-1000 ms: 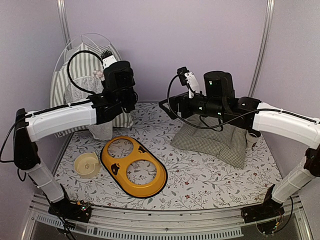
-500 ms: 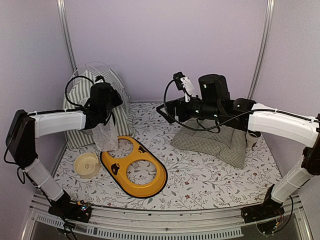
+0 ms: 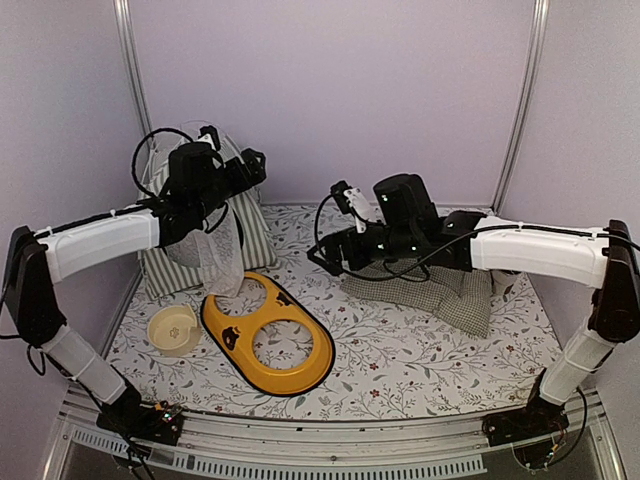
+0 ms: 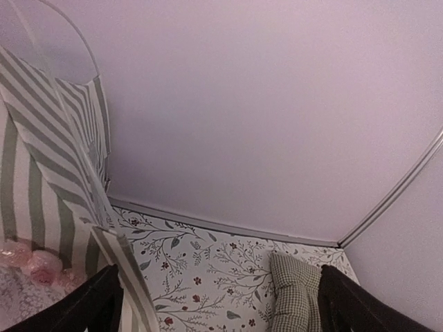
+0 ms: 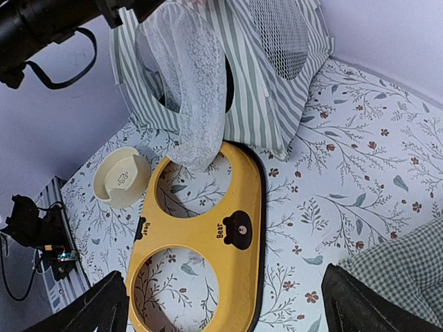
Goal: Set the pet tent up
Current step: Place the tent at the corner of the board, then move the pet food container to the center of the board.
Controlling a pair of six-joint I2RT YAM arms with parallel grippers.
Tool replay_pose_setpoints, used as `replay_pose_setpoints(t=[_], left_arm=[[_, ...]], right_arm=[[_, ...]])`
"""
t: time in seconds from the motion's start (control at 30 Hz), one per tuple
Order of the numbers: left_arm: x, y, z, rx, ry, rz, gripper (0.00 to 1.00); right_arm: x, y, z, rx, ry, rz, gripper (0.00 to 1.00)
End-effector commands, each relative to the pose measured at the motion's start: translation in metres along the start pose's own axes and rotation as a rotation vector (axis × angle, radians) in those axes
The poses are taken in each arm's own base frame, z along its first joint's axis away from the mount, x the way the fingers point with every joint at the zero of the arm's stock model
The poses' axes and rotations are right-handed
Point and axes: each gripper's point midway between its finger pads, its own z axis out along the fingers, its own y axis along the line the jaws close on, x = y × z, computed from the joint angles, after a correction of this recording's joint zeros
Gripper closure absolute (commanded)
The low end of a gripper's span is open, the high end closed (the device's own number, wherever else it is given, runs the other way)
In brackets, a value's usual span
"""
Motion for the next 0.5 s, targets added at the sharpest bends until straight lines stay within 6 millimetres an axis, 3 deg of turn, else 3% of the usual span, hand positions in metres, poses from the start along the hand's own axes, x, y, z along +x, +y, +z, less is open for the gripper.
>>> replay_pose_setpoints(t=[0.0, 0.17, 0.27, 0.47], left_arm=[[0.006, -0.008, -0.028, 0.048, 0.057, 0.043, 0.01], [0.008, -0.019, -0.056, 0.109, 0.096, 0.084, 0.01], [0.019, -0.023, -0.070, 0.149, 0.143, 0.108, 0.01], [0.057, -0.032, -0.091, 0.229, 0.271, 0.172, 0.01]], right_arm=[[0.018, -0.020, 0.001, 0.021, 0.036, 0.053, 0.01], [0.018, -0.050, -0.009, 0.077, 0.022, 0.126, 0.01], [0.035, -0.088, -0.018, 0.153, 0.037, 0.216, 0.01], [0.046, -0.162, -0.049, 0.334, -0.011, 0.399, 0.01]])
